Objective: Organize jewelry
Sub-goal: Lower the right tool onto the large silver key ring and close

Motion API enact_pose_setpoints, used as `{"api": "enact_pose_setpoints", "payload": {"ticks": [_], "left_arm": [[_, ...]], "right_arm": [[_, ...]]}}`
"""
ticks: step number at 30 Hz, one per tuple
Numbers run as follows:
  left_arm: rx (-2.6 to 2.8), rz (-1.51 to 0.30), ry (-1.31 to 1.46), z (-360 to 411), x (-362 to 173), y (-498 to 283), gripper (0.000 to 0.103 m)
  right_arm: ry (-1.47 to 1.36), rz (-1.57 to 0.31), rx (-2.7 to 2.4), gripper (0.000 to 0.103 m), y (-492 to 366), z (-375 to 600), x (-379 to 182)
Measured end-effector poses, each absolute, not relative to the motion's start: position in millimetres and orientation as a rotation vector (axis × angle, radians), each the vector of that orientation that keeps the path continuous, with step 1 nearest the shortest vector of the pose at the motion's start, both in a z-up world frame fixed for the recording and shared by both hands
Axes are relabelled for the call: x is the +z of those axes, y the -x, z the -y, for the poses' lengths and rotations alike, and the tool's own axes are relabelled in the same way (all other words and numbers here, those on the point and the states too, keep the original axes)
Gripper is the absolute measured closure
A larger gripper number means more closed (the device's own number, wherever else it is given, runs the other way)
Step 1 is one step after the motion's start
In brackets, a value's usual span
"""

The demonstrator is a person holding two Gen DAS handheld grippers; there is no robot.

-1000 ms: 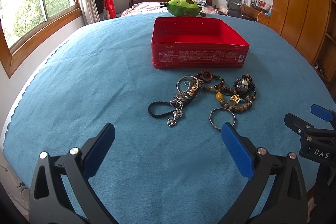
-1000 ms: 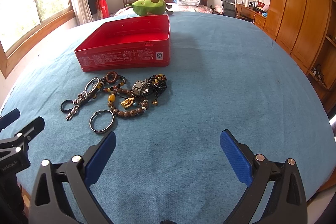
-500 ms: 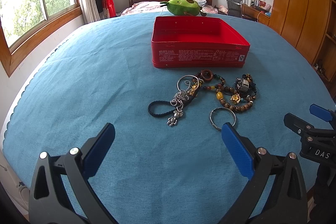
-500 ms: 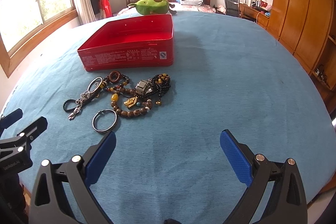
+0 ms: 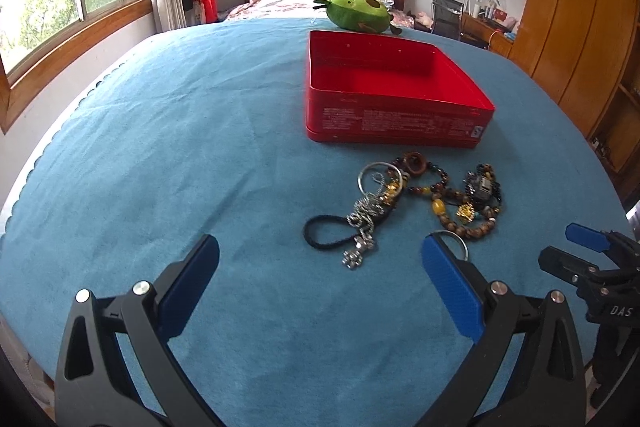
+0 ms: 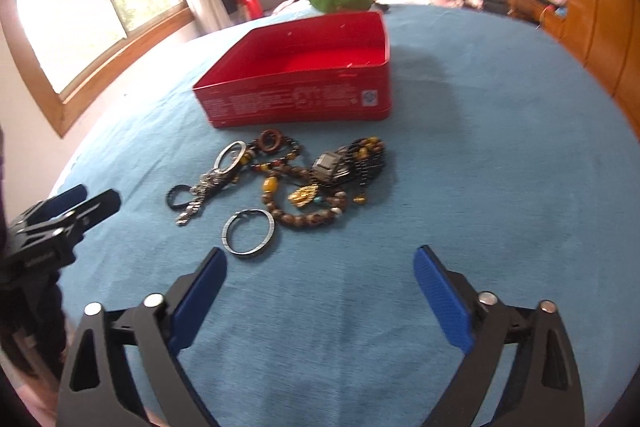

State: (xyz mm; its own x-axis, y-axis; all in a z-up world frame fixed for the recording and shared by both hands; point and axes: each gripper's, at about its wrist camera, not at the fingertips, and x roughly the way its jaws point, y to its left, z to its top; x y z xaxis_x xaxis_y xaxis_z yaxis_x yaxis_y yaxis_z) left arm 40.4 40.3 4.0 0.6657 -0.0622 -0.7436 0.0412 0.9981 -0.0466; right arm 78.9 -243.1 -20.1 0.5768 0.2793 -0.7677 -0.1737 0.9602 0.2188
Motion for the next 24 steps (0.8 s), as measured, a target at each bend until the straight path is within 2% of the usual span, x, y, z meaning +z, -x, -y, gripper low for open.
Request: {"api": "enact_pose_setpoints", "payload": {"ticks": [9,11,19,24], "left_arm": [[-0.107,-0.937,0.052,-44,-3,-76,0.004],[-0.118,-0.951,0.054,-41,-5,-81,0.004],[-0.122,-1.005,0.05,-38,-18,-98,0.004],[-0.125,-1.022,0.045,-37,-20,-111,0.004]], "right_arm": [[-0.194,-1.084,0.425,0.047,-112,227,-40],[-0.196,-1.117,0.441,0.059,-121,221,-46],[-0.189,-1.188,0.457,0.067,-144,204,-65],[-0.163,-1.215,0.442,0.076,-158,194,-74]]}}
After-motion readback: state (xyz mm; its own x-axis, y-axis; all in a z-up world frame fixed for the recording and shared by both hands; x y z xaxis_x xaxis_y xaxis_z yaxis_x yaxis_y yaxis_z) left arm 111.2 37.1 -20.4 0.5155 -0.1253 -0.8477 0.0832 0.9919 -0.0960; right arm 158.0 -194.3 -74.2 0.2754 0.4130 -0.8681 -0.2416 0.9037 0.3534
